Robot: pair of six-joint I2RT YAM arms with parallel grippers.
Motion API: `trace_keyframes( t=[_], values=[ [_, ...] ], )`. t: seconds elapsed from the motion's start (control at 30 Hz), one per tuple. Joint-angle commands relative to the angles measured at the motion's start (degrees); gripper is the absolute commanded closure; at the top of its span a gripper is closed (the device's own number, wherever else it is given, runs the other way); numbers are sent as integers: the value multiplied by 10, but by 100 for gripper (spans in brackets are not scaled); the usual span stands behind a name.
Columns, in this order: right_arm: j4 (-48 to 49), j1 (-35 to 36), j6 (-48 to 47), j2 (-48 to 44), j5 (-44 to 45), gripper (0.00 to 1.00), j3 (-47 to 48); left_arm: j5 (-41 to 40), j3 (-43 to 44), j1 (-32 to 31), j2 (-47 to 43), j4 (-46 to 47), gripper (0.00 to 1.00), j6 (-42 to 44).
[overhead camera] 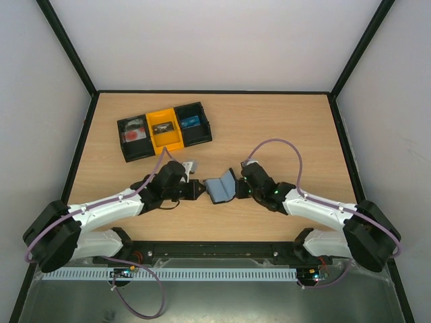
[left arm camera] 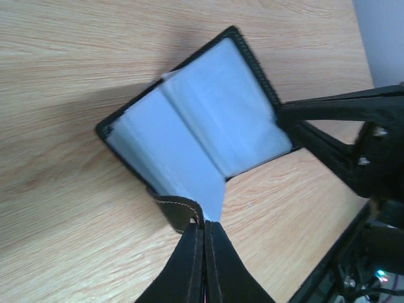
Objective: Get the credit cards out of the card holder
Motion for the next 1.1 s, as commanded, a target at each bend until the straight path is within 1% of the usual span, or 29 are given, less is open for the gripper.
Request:
trace_keyframes(
  t=[0.0, 0.13, 0.23, 0.3, 0.33, 0.4, 0.57, 0.6, 0.63, 0.67, 0.7, 0.83, 0.87, 0.97, 1.07],
  values=[
    [-17, 3, 4, -33, 36, 97, -21, -41, -7, 3, -9, -40, 97, 21],
    [-16, 3, 20, -39, 43, 98, -49, -54, -17, 3, -14, -55, 97, 21],
    [-26, 3, 36, -31, 51, 92, -56, -51, -28, 3, -22, -49, 97, 16],
    [-37, 4, 40, -34, 49, 91, -50, -47, -32, 3, -25, -43, 97, 14],
    [-39, 3, 41, -39, 46, 91, -47, -48, -32, 3, -24, -43, 96, 12],
    [-35, 4, 43, -56, 34, 97, -45, -52, -30, 3, -23, -46, 92, 12],
    [19, 3, 68, -101, -33, 98, -74, -62, -28, 4, -24, -49, 86, 3],
    [31, 3, 79, -109, -44, 98, -83, -64, -31, 4, -25, -45, 82, -1],
    [42, 3, 87, -118, -52, 98, -90, -66, -34, 5, -25, -42, 76, -4],
    [49, 4, 97, -124, -56, 98, -97, -70, -37, 6, -23, -38, 66, -7],
    [57, 4, 107, -128, -57, 98, -107, -71, -42, 9, -20, -31, 58, -14],
    [83, 3, 136, -142, -62, 98, -137, -44, -58, 19, 3, 19, 44, -25],
    [81, 4, 139, -145, -59, 98, -143, -40, -62, 19, 9, 34, 41, -28],
    [49, 4, 144, -156, -27, 84, -144, -21, -64, 20, 36, 73, 37, -31],
    [3, 3, 136, -174, 0, 81, -123, 1, -48, 20, 73, 92, 35, -25]
  ],
)
